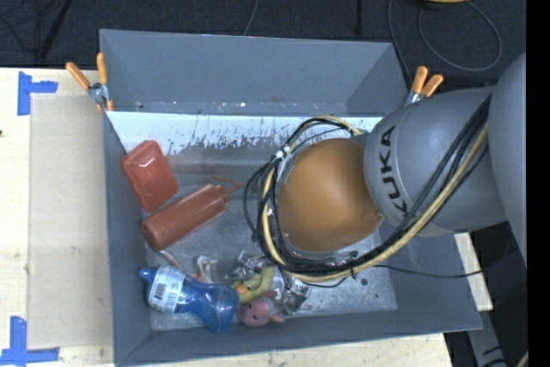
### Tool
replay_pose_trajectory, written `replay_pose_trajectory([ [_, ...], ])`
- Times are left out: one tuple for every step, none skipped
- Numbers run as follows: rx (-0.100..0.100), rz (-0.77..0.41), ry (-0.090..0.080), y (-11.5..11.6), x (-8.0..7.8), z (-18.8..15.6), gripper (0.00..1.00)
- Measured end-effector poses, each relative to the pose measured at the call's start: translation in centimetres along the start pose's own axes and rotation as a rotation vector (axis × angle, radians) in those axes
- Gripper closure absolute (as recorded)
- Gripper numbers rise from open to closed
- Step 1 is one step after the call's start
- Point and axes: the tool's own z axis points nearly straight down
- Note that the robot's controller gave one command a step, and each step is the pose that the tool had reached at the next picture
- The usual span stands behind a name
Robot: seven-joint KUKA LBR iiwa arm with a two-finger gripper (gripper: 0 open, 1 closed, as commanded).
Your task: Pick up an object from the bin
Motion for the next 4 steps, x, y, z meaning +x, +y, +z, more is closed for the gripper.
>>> replay_pose_trajectory([
  [0.0, -0.023, -0.014, -0.5, -1.2, 2.6, 1.0],
  [0.0, -0.022, -0.014, -0.5, -1.2, 2.6, 1.0],
  [-0.005, -0.01, 0.002, 0.1, -0.9, -1.9, 1.0],
  [-0.001, -0.02, 0.0, -1.3, 0.7, -7.0, 1.0],
])
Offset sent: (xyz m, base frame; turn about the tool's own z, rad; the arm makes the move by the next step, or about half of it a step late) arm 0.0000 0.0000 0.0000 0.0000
